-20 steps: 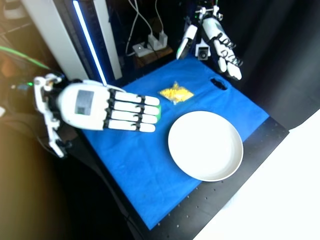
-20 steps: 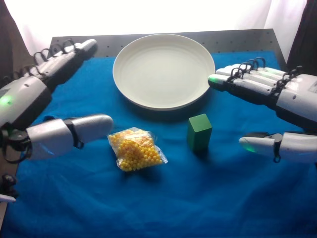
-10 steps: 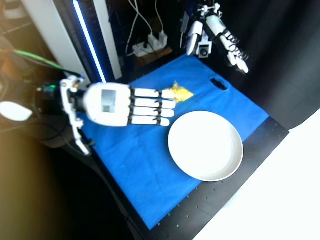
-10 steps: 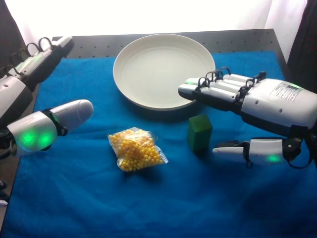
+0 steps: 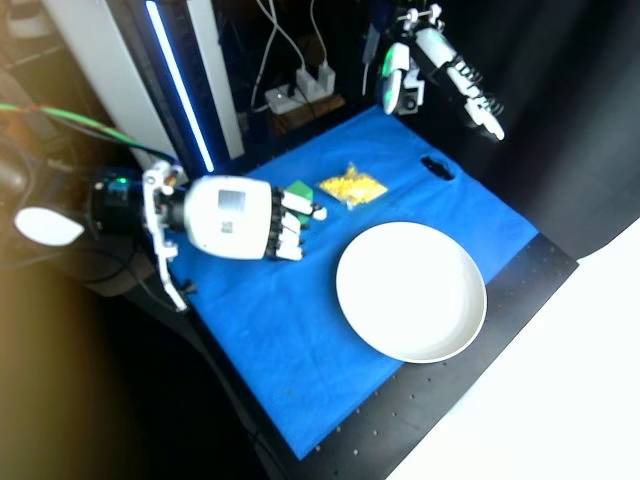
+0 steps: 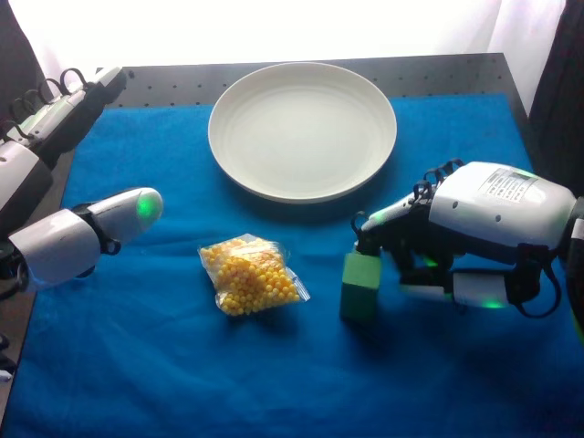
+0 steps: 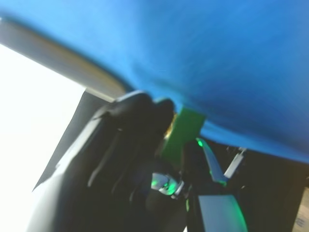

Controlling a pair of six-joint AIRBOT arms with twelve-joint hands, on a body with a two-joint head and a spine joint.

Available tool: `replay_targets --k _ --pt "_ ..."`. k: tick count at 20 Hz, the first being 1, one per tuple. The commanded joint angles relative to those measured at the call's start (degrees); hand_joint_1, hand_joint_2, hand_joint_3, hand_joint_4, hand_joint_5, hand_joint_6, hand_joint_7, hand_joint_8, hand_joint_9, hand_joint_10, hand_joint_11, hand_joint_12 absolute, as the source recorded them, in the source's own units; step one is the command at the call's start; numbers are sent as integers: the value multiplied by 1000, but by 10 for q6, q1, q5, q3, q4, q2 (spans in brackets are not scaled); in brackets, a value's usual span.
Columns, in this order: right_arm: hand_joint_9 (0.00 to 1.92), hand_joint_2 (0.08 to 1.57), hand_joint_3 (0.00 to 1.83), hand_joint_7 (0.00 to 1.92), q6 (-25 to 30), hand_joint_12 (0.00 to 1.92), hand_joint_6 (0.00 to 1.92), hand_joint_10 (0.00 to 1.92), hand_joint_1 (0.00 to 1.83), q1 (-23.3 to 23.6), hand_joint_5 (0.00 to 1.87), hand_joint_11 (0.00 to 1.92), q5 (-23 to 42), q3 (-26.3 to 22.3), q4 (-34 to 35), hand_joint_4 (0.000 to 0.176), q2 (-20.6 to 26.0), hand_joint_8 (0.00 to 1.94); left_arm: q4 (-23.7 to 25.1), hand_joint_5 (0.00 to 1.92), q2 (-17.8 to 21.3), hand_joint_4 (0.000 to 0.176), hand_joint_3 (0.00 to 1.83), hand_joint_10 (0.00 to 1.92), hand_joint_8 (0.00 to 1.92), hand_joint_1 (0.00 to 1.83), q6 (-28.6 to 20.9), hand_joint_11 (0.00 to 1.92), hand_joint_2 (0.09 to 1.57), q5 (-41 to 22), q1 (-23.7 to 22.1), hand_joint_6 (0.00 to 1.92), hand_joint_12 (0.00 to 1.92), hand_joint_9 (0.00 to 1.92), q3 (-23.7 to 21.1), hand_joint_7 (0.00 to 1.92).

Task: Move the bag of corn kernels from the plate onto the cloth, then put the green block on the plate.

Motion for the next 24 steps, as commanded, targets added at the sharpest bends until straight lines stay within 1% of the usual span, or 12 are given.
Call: replay_targets --k 1,4,6,8,15,16,18,19,21,22,23,24 --pt "1132 1260 3 953 3 1900 1343 1844 1121 12 700 1194 67 1 11 0 -1 1734 12 0 4 101 8 0 0 415 -2 0 1183 -71 -4 0 0 0 1 0" --pt "1053 1266 0 857 4 1599 1374 1308 1201 44 581 1024 68 3 -5 0 10 1424 11 0 4 117 5 0 0 381 -2 0 1183 -73 0 0 0 0 0 0" --pt "962 1252 0 867 4 1698 1361 1329 1209 66 609 875 73 3 -13 0 10 1400 9 0 4 152 1 0 0 413 -2 0 1177 -74 1 0 0 0 0 0" --pt "864 1284 4 819 4 1735 1462 1375 1186 77 550 768 80 4 -13 0 20 1465 9 0 4 120 8 0 0 441 -2 0 1198 -75 2 0 0 0 0 0" --pt "883 1254 0 867 47 1817 1355 1447 1209 80 609 746 89 -3 -63 0 55 1415 6 0 4 124 6 0 0 467 -2 0 1209 -80 6 0 0 0 -2 0" --pt "806 1259 0 850 75 1900 1365 1549 1199 80 590 671 84 -3 -99 0 62 1437 5 0 4 141 5 0 0 474 -2 0 1209 -81 7 0 0 0 -2 0" --pt "342 1162 0 296 114 1812 952 1298 1043 82 115 340 67 -11 -170 0 79 856 2 0 7 141 2 0 0 442 -2 0 1204 -86 9 0 0 0 -4 0" --pt "211 1157 0 209 116 1786 776 1109 959 91 34 163 48 -25 -203 0 91 542 -2 2 7 142 2 0 0 433 -2 0 1204 -91 13 1 0 0 -5 0" --pt "216 1098 0 294 120 1690 403 720 968 120 123 6 3 -50 -282 0 105 172 -9 0 14 126 4 0 0 398 -2 0 1213 -101 23 0 0 0 -11 0" --pt "254 1062 0 315 133 1670 246 733 998 137 161 20 -14 -59 -326 1 107 84 -17 0 17 109 5 0 0 395 -2 0 1216 -111 34 0 0 0 -16 0" --pt "217 1054 0 308 159 1686 156 826 963 151 169 9 -22 -61 -371 32 106 39 -26 1 19 97 5 0 0 394 -3 0 1217 -125 45 0 0 0 -20 0" --pt "236 1087 6 327 175 1687 117 932 904 156 221 33 -22 -61 -395 17 104 25 -31 2 19 80 4 0 0 409 -3 0 1218 -133 49 1 0 0 -22 0"
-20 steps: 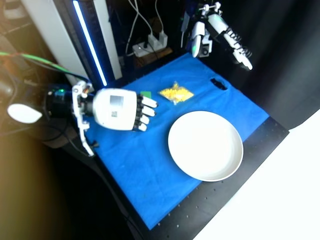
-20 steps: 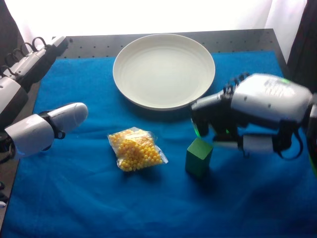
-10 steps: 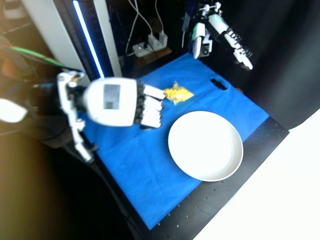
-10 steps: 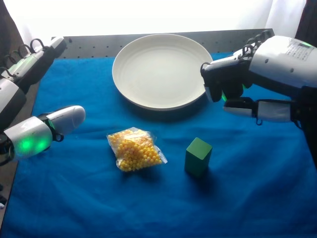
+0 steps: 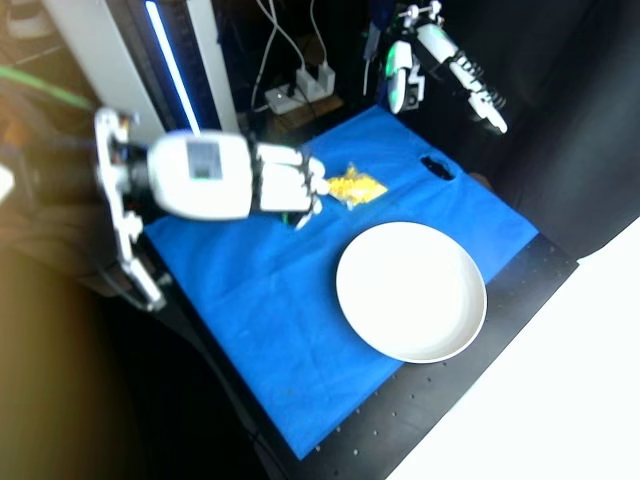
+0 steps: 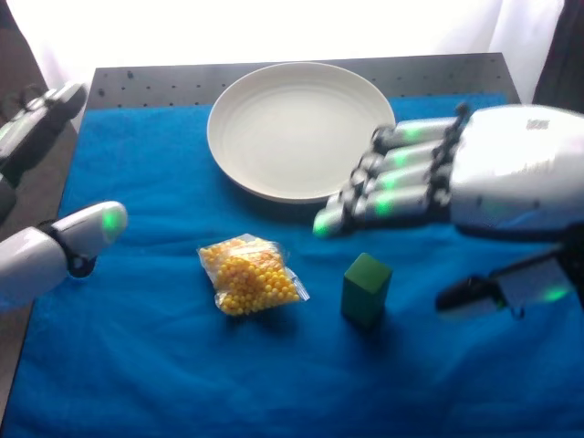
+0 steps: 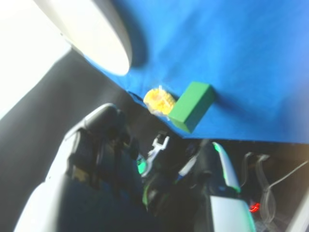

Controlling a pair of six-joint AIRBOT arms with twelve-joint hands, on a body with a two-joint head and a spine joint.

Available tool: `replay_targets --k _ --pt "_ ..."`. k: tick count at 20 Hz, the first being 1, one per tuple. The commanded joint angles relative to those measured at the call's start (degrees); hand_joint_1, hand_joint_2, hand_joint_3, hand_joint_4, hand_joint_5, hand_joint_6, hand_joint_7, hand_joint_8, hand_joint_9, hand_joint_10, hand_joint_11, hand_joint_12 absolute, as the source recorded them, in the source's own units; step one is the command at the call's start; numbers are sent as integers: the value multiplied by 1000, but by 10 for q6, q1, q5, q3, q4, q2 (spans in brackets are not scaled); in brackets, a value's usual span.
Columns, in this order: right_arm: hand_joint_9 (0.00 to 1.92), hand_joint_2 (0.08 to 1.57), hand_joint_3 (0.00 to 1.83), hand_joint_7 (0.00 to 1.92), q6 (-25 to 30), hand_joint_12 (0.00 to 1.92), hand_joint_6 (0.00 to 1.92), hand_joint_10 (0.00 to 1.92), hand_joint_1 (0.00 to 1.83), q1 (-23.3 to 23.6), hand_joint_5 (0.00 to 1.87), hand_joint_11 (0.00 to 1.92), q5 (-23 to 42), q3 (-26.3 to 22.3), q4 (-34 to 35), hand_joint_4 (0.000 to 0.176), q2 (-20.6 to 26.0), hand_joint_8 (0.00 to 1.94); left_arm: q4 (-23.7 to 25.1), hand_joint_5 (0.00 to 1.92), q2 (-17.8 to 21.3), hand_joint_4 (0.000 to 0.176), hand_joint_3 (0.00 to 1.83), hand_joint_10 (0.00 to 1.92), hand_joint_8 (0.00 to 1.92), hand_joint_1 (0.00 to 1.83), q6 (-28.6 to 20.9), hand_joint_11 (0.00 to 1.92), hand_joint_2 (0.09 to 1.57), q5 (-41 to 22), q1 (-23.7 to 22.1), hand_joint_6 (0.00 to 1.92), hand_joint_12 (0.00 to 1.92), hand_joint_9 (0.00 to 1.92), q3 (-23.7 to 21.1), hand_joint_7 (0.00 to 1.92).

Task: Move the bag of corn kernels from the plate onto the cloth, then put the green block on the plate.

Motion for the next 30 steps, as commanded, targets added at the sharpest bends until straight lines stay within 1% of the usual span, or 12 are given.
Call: replay_targets --k 1,6,12,17,18,19,20,21,24,27,28,30 --pt "149 1100 6 300 12 1733 85 1024 875 10 234 6 33 -3 8 4 -2 8 7 0 6 83 6 0 0 388 -3 0 1223 -89 -3 0 0 0 -1 0" --pt "125 1104 0 300 19 1782 24 1195 922 11 261 25 28 9 -6 5 -20 6 4 0 6 116 7 0 0 365 -3 5 1242 -94 -3 0 4 0 -2 0" --pt "187 1075 0 312 19 1774 17 1171 1011 11 303 95 13 28 -13 0 -56 8 4 0 5 75 8 0 0 385 -3 9 1271 -95 -2 0 4 0 -3 0" --pt "399 1170 13 599 27 1633 40 1046 997 11 468 209 -8 40 -25 0 -75 69 4 0 5 78 8 0 0 382 -3 5 1283 -95 -2 0 2 0 -3 0" --pt "736 1175 6 803 31 1605 99 1044 1254 11 654 482 -11 43 -26 0 -78 978 4 0 5 64 9 0 0 382 -3 4 1286 -95 -2 0 2 0 -3 0" --pt "944 1208 0 818 42 1637 1039 1176 1221 11 736 713 -15 47 -36 0 -84 1235 4 0 5 68 2 0 0 392 -3 0 1274 -96 -1 0 0 0 -3 0" --pt "1044 1284 0 1049 54 1632 1417 1238 1065 11 673 863 -17 51 -45 0 -88 984 3 0 5 80 2 0 0 387 -3 0 1273 -97 -1 0 0 0 -4 0" --pt "1065 1216 0 898 75 1624 1269 1251 1191 11 770 885 -17 59 -59 0 -96 1201 3 0 5 78 3 0 0 389 -3 0 1275 -99 0 0 0 0 -4 0" --pt "1041 1159 0 1002 82 1590 1019 1169 1249 11 822 817 -17 64 -64 0 -100 1211 2 0 5 82 1 0 0 386 -3 32 1274 -100 0 0 16 0 -4 0" --pt "794 1193 2 924 81 1616 1189 1437 1353 21 669 668 -7 65 -42 0 -88 1205 1 2 5 64 7 0 0 386 -4 19 1295 -102 3 1 20 0 -4 0" --pt "779 1193 1 949 81 1594 1276 1421 1357 27 643 589 1 64 -36 0 -83 1152 1 6 5 84 1 0 0 407 -4 1 1288 -102 3 2 17 0 -4 0" --pt "793 1196 1 921 81 1625 1287 1424 1356 43 642 630 16 59 -25 0 -71 1180 1 8 5 79 1 0 0 413 -4 0 1288 -102 4 2 17 0 -4 0"
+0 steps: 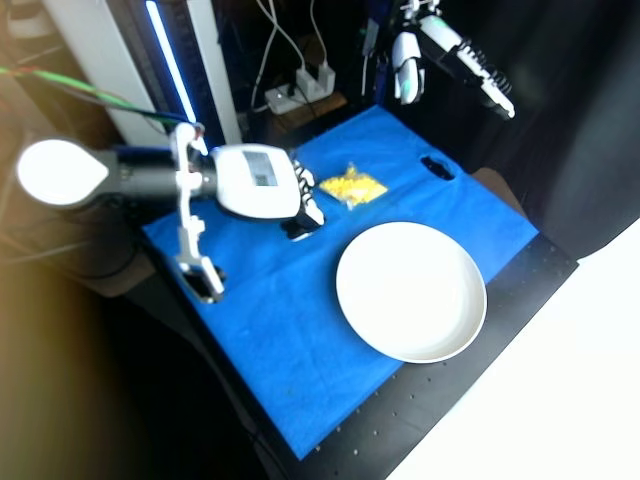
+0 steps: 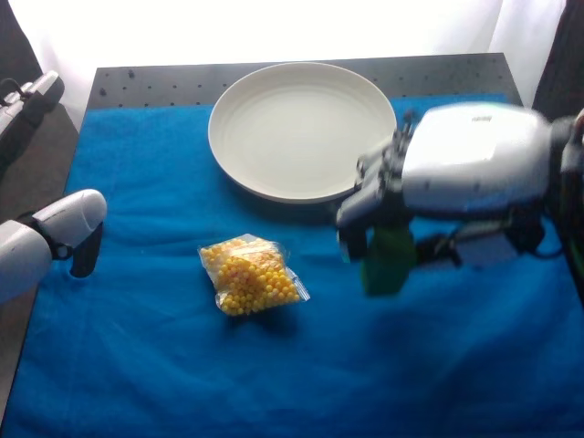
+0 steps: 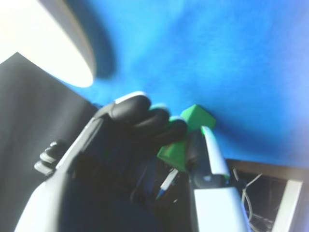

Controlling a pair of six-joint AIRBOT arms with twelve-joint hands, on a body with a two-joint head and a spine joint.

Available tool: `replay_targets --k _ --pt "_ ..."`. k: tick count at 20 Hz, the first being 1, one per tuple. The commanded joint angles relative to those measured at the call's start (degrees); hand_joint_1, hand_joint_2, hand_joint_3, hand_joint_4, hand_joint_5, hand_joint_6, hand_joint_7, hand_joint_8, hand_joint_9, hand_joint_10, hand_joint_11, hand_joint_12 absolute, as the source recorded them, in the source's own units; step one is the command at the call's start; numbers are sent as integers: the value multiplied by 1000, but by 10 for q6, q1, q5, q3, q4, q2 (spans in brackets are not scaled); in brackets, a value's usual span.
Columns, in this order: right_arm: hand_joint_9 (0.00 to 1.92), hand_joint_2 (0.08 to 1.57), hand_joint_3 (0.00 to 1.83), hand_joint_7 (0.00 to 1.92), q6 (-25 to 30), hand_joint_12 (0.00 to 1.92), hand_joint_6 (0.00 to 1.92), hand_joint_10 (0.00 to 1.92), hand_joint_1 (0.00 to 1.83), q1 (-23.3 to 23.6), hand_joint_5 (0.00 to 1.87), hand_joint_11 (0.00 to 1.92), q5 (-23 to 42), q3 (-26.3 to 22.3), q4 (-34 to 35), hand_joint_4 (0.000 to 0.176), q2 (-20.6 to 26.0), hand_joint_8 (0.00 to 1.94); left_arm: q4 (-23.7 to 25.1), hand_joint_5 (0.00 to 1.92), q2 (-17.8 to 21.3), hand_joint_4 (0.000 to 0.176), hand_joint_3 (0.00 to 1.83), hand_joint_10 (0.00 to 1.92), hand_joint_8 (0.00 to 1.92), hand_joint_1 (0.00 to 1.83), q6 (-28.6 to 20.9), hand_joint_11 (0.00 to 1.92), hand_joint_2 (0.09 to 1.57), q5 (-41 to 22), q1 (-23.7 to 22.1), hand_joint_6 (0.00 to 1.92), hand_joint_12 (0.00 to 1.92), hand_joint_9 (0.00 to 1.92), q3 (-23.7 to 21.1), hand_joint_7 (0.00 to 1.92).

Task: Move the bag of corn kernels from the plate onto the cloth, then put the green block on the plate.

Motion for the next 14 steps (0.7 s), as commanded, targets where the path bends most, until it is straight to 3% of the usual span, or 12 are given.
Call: replay_targets --k 1,2,3,4,5,7,8,10,11,12,13,14 --pt "820 1177 0 942 0 1699 1264 1398 1360 13 706 523 54 -6 28 0 1 1088 14 6 3 83 0 0 0 412 -3 0 1282 -72 -3 1 0 0 1 0" --pt "820 1177 0 942 0 1699 1264 1398 1360 24 706 523 60 -7 32 0 8 1088 14 6 3 83 0 0 0 412 -3 0 1282 -72 -3 1 0 0 1 0" --pt "1036 1239 5 877 0 1792 1277 1456 1211 62 651 952 64 -5 36 0 18 1430 14 6 3 63 0 0 0 409 -4 0 1268 -72 -2 1 0 0 1 0" --pt "1036 1239 5 877 0 1792 1277 1456 1211 66 651 952 64 -4 36 0 19 1430 14 6 3 63 0 0 0 409 -4 0 1268 -71 -2 1 0 0 1 0" --pt "1039 1238 1 874 0 1766 1242 1470 1214 80 664 997 64 -1 39 0 24 1450 14 17 3 50 0 0 0 405 -4 0 1261 -71 -2 6 0 0 1 0" --pt "970 1245 1 887 0 1730 1360 1364 1212 105 616 778 59 16 49 0 26 1376 13 23 3 72 0 0 0 389 -4 3 1249 -69 -2 6 1 0 1 0" --pt "949 1229 0 924 0 1652 1361 1247 1221 117 638 700 50 28 50 0 25 1281 13 17 2 96 0 0 0 385 -4 7 1245 -67 -2 3 3 0 2 0" --pt "919 1213 0 924 0 1676 1266 1248 1219 140 692 685 20 52 44 0 7 1296 13 13 0 114 0 0 0 374 -4 3 1241 -63 -2 1 2 0 4 0" --pt "810 1230 1 857 0 1711 1284 1303 1188 147 699 646 1 70 43 0 -13 1369 13 25 0 122 0 0 0 396 -5 0 1246 -62 -2 6 0 0 4 0" --pt "830 1240 1 857 0 1654 1340 1270 1184 150 661 712 -12 81 43 0 -26 1359 13 24 -1 135 0 0 0 402 -6 0 1250 -60 -2 5 0 0 5 0" --pt "1013 1215 0 933 0 1512 1290 1108 1220 151 668 857 -29 95 41 0 -40 1261 13 27 -2 125 0 0 0 399 -7 0 1248 -57 -2 6 0 0 6 0" --pt "1016 1216 1 935 0 1494 1305 1039 1224 151 657 819 -53 117 38 0 -62 1250 14 38 -6 122 0 0 0 390 -9 0 1234 -51 -3 10 0 0 9 0"
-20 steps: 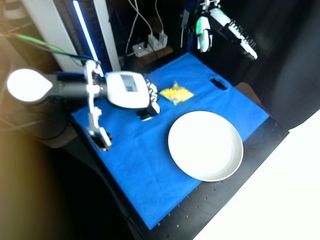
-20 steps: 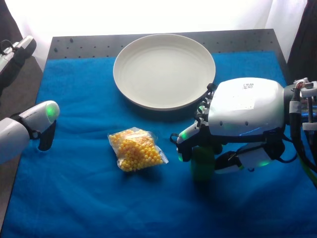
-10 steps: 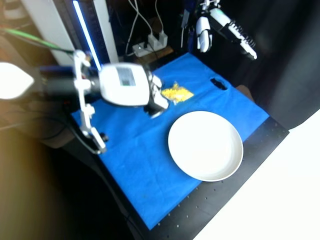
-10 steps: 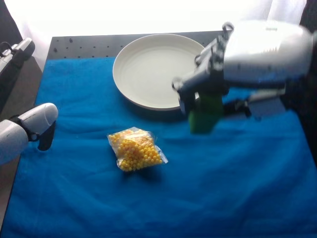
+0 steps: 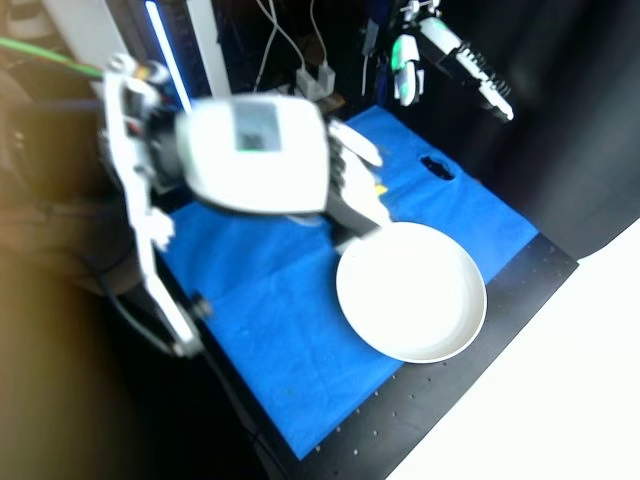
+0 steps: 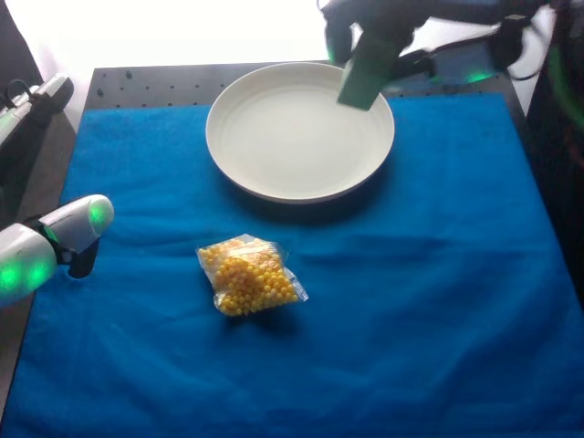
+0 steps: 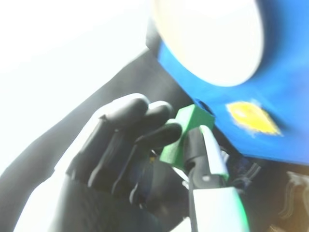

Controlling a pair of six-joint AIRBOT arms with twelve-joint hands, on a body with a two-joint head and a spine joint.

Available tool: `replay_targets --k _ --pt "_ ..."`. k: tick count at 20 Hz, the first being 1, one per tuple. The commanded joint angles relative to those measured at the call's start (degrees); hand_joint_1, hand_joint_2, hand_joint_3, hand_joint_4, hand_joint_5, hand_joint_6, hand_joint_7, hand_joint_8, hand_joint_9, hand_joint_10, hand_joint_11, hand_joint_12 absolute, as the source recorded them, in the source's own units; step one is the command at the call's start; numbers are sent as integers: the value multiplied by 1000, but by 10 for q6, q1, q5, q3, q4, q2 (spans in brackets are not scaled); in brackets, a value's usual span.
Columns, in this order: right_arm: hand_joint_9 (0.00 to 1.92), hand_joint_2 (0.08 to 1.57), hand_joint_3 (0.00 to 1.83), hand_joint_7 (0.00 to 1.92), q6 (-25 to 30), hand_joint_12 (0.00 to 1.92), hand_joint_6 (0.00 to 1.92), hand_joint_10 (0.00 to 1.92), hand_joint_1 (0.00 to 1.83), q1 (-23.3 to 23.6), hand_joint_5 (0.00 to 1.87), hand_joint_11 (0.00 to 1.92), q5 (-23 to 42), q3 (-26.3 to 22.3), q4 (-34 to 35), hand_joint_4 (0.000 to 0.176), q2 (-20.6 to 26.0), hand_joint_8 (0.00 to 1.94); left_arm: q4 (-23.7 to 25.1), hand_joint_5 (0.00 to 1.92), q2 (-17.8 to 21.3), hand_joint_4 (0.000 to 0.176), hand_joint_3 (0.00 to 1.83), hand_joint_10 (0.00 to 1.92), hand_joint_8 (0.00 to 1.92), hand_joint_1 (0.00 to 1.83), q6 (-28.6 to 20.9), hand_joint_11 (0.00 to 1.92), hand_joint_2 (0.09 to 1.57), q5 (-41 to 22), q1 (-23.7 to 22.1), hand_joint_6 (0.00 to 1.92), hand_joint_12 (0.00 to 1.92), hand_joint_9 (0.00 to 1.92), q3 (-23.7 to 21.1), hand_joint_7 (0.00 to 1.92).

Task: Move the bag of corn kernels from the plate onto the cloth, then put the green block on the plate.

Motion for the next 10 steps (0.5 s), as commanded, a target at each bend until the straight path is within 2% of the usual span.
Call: replay_targets --k 1,2,3,4,5,6,8,9,10 --pt "1005 1217 1 928 -1 1486 1304 1014 1226 9 659 798 8 9 27 0 -9 1262 10 36 -2 114 0 0 0 384 -5 0 1229 -61 -4 8 0 0 3 0" --pt "963 1226 2 902 -1 1484 1326 991 1209 9 657 763 -9 26 25 0 -30 1284 11 34 -3 110 0 0 0 396 -5 0 1233 -59 -4 7 0 0 3 0" --pt "893 1246 0 843 -1 1575 1329 1112 1189 9 655 721 -26 44 21 0 -52 1382 12 32 -2 93 0 0 0 403 -5 6 1243 -58 -4 5 3 0 4 0" --pt "896 1223 0 871 -1 1712 1209 1254 1214 9 707 747 -43 61 14 0 -74 1382 14 32 -2 83 0 0 0 413 -5 19 1245 -56 -4 5 10 0 5 0" --pt "923 1223 0 863 -1 1814 1128 1423 1221 9 723 828 -59 73 8 0 -88 1438 16 28 -3 82 0 0 0 416 -6 18 1244 -54 -5 3 10 0 6 0" --pt "945 1226 0 861 -1 1819 1120 1469 1222 9 716 886 -73 83 2 0 -99 1455 17 30 -4 78 0 0 0 415 -6 19 1246 -53 -6 3 11 0 6 0" --pt "981 1207 0 918 -1 1556 1176 1172 1233 9 715 885 -109 103 -10 0 -125 1322 22 33 -5 87 0 0 0 403 -6 1 1241 -50 -11 3 4 0 9 0" --pt "930 1237 0 874 -1 1560 1262 1178 1217 9 654 844 -125 106 -18 0 -135 1385 26 29 -5 100 0 0 0 402 -6 10 1244 -47 -15 2 8 0 11 0" --pt "900 1246 1 854 -1 1581 1285 1209 1212 9 636 818 -141 106 -31 0 -142 1419 30 33 -6 101 0 0 0 416 -6 11 1244 -45 -20 3 10 0 12 0"
